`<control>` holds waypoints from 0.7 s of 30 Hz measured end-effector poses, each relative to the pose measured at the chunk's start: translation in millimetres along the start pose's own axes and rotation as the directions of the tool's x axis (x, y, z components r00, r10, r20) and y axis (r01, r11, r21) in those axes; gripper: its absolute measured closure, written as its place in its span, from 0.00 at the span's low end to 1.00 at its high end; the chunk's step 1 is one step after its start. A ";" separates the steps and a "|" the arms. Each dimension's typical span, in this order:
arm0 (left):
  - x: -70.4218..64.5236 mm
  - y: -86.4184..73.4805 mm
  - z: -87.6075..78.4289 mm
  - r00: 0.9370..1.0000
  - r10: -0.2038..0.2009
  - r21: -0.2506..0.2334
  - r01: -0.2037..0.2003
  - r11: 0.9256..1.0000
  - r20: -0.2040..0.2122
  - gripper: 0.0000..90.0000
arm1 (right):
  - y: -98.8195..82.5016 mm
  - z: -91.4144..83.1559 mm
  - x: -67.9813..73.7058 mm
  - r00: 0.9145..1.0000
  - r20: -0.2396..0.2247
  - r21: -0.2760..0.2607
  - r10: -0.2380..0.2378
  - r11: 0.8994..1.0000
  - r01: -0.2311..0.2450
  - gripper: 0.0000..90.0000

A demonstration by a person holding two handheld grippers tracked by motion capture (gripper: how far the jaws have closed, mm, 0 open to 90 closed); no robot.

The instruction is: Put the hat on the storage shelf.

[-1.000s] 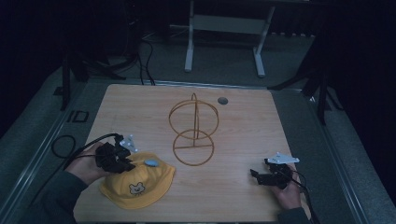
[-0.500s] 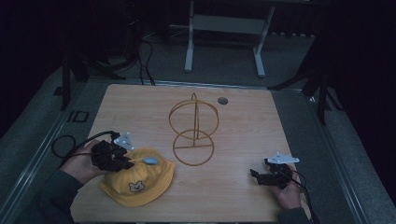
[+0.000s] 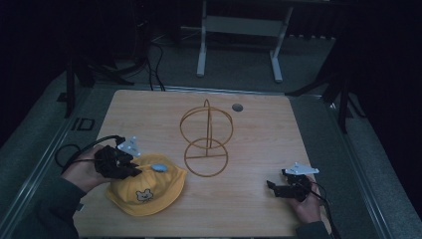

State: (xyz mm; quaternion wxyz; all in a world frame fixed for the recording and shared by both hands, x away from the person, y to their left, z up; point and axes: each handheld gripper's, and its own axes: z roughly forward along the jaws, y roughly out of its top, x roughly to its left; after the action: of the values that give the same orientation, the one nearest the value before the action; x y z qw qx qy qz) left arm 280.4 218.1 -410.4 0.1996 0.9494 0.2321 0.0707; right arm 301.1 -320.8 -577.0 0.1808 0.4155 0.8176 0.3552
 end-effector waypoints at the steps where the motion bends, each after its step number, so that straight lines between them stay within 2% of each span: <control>1: 0.0 0.0 0.0 1.000 0.000 0.000 0.000 1.000 0.000 0.92 | 0.0 0.0 0.0 1.000 0.000 0.000 0.000 1.000 0.000 0.20; 10: 9.5 3.1 -9.6 0.999 -0.016 -0.027 0.015 1.000 -0.030 0.93 | 0.0 0.0 0.1 1.000 0.000 0.000 0.001 1.000 -0.001 0.20; 21: 15.3 6.1 -15.7 0.999 -0.024 -0.047 0.022 0.999 -0.039 0.93 | 0.1 0.0 0.1 1.000 0.000 -0.001 0.001 1.000 -0.001 0.20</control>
State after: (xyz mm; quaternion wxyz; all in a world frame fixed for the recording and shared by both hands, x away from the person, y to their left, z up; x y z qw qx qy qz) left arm 292.9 225.8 -393.0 0.2178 0.9401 0.2453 0.0926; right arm 301.1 -320.7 -577.0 0.1810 0.4160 0.8172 0.3556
